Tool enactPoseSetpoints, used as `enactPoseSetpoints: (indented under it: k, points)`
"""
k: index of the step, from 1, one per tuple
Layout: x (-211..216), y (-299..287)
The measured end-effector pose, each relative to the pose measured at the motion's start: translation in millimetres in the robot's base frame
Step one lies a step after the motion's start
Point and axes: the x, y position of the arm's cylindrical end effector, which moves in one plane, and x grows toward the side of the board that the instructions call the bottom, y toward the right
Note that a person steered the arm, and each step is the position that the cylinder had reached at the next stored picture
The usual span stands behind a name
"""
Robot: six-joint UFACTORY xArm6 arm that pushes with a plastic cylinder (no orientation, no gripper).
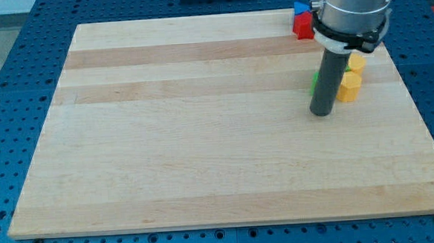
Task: Separate the red circle from group of blocks
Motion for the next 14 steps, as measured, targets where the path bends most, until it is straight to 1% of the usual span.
enactPoseSetpoints:
  k: [1,2,3,4,5,6,7,8,9,10,11,12,13,14]
  points:
    - [0,0]
    - [26,35]
    - [52,105]
    - [33,162]
    - [12,197]
    - [8,199]
    - [-17,198]
    - [-92,198]
    - [-112,199]
    - [-119,199]
    - [-158,199]
    - [-233,199]
    - [-265,197]
    - [-265,190]
